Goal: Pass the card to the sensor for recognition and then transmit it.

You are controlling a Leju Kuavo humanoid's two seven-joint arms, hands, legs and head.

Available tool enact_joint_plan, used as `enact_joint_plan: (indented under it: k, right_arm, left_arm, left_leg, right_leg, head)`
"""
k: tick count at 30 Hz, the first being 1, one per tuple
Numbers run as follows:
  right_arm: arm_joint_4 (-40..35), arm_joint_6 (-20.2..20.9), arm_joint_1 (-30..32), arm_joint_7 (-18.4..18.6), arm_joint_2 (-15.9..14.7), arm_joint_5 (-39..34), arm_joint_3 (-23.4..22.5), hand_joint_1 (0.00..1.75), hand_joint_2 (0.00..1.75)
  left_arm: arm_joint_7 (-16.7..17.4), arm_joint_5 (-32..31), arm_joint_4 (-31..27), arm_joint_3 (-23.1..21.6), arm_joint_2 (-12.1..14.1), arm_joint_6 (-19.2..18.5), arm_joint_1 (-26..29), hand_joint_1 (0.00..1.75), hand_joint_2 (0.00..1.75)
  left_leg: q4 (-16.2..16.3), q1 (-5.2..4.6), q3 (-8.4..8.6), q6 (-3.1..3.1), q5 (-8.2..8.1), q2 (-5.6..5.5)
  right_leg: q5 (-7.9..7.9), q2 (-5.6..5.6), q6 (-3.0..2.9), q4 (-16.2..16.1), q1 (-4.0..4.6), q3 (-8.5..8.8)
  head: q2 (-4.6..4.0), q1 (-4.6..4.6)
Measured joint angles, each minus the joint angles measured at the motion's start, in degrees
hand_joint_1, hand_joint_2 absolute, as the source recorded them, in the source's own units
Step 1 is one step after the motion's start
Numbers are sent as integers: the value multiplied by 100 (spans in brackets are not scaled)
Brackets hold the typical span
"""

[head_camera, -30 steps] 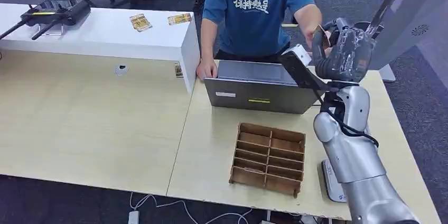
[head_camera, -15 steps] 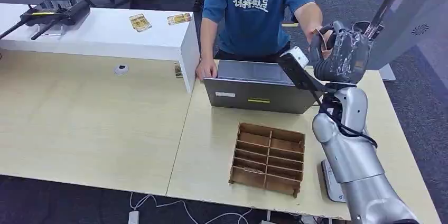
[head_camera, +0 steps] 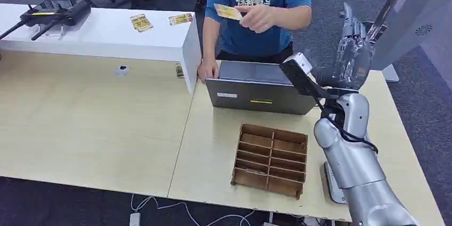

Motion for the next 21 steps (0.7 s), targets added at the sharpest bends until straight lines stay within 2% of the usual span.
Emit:
enact_joint_plan:
  k: [6, 11, 17, 21]
  right_arm:
    - [-83, -37, 59, -79, 0, -94, -15, 0, 175]
    - [-440, -142, 293, -422, 0, -538, -66, 0, 175]
    - [-1214, -350, 988, -1137, 0, -1524, -227, 0, 175]
    - [-1498, -358, 1240, -1207, 0, -1604, -286, 0, 175]
  left_arm:
    - [0, -7, 0, 2, -17, 17, 1, 0, 0]
    - [0, -9, 0, 46, -52, 48, 6, 0, 0]
    - [0, 15, 0, 146, -155, 137, 25, 0, 0]
    - [0, 20, 0, 186, -190, 146, 26, 0, 0]
  left_leg:
    - [0, 0, 0, 0, 0, 1]
    - [0, 0, 0, 0, 0, 1]
    - [0, -1, -5, 2, -3, 0]
    - [0, -1, -5, 2, -4, 2]
  right_leg:
    - [0, 0, 0, 0, 0, -1]
    - [0, 0, 0, 0, 0, -1]
    - [-1, -1, 1, -2, 0, -3]
    - [-1, 0, 1, -2, 0, -5]
  head:
    - [0, 0]
    - [0, 0]
    - [0, 0]
    - [0, 0]
